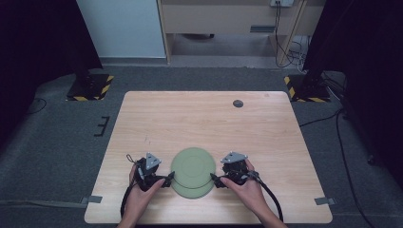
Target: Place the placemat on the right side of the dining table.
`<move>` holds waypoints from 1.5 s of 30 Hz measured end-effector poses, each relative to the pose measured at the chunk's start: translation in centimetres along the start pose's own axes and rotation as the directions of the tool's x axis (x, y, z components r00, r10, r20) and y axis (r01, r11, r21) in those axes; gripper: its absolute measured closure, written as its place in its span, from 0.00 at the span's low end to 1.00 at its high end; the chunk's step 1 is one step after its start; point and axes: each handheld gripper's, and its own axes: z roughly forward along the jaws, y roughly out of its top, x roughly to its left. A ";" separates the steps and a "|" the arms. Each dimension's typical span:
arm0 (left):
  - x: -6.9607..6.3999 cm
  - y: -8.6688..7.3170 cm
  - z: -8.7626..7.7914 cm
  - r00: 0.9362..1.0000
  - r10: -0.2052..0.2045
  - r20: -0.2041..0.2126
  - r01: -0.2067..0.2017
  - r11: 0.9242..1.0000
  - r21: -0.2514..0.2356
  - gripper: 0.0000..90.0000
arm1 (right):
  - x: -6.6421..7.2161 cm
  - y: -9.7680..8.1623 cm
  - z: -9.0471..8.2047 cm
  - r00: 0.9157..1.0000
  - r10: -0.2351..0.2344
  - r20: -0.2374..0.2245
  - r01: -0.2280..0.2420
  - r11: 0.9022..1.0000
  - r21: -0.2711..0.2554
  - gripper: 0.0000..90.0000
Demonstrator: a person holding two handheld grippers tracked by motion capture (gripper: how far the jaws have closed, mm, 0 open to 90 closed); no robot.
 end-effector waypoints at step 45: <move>-0.1 0.2 0.4 0.999 -0.037 0.007 0.037 0.999 -0.012 0.03 | -0.1 0.3 0.6 0.999 0.037 0.018 -0.037 0.999 -0.002 0.10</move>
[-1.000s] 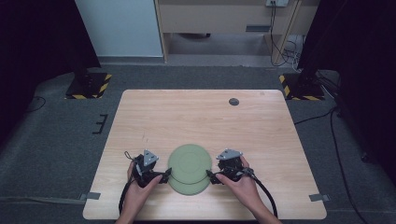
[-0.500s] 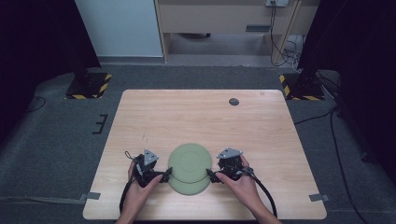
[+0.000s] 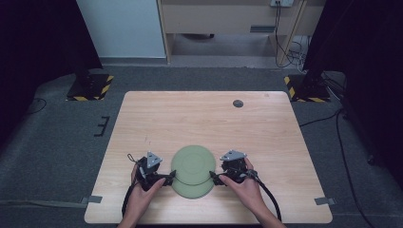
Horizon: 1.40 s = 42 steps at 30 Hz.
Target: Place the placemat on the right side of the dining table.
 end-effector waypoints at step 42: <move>-0.4 0.2 0.5 1.000 0.009 0.010 -0.009 1.000 0.008 0.01 | 0.3 0.2 0.4 1.000 0.006 0.002 -0.006 1.000 -0.009 0.07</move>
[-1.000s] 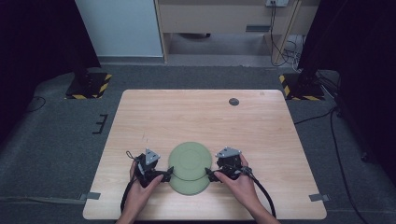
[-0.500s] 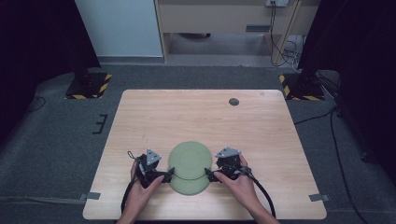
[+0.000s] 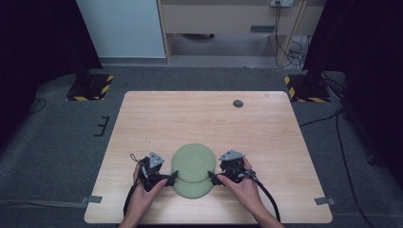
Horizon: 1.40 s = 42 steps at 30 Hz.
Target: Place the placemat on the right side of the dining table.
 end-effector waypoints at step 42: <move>-0.3 -0.1 0.1 1.000 -0.002 0.005 0.002 1.000 0.010 0.03 | 1.0 0.2 0.3 1.000 -0.018 -0.019 0.018 1.000 0.000 0.08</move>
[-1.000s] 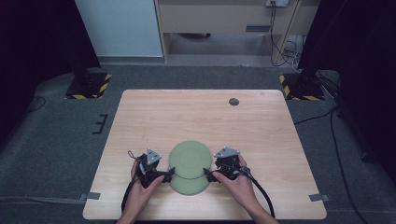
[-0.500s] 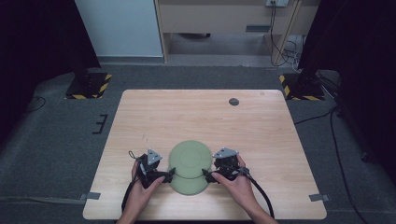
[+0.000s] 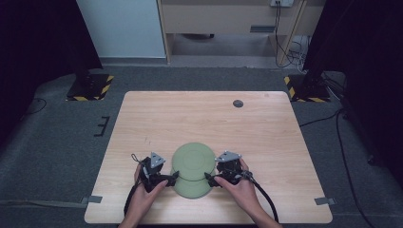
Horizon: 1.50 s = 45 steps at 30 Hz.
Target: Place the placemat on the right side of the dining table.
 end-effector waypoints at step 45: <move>0.2 -0.5 -0.1 1.000 -0.028 0.010 0.028 1.000 -0.005 0.01 | -4.1 5.9 -2.0 0.997 -0.046 -0.066 0.051 0.996 0.078 0.08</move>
